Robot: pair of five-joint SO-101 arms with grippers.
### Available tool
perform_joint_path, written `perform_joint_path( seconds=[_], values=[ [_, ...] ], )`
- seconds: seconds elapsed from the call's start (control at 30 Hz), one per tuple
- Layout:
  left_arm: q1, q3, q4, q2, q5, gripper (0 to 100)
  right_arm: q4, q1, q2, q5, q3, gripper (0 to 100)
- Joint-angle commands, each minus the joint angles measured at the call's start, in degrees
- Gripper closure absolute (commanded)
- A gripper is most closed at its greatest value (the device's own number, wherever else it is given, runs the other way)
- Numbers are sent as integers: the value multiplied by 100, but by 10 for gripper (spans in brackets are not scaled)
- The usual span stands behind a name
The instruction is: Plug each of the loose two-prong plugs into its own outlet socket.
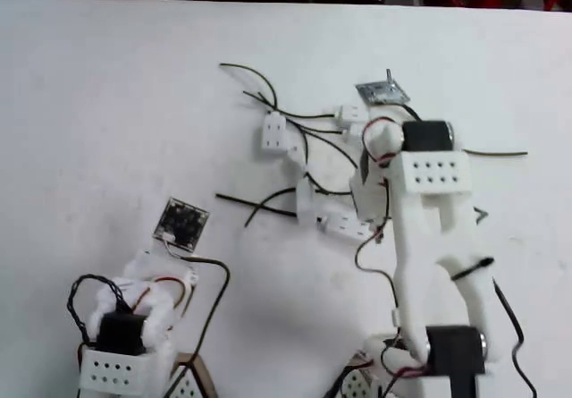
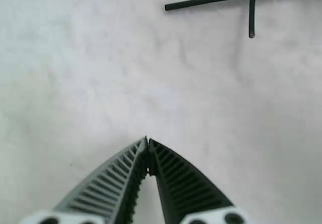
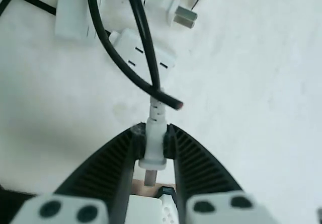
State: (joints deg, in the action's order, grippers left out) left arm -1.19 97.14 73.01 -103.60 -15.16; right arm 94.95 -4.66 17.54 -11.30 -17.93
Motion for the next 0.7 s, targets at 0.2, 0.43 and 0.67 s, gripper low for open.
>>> perform_joint_path(
  seconds=[0.2, 0.43, 0.67],
  values=[
    [-4, -26, 26, -40, -44, 975, -813, 40, 2097, -246, -1749, 981],
    [4, -905, 53, -40, -44, 976, -1059, 40, 3495, -571, -2690, 981],
    [-40, -2268, -378, -40, 0, 976, -1200, 40, 4848, -642, -2769, 981]
  ],
)
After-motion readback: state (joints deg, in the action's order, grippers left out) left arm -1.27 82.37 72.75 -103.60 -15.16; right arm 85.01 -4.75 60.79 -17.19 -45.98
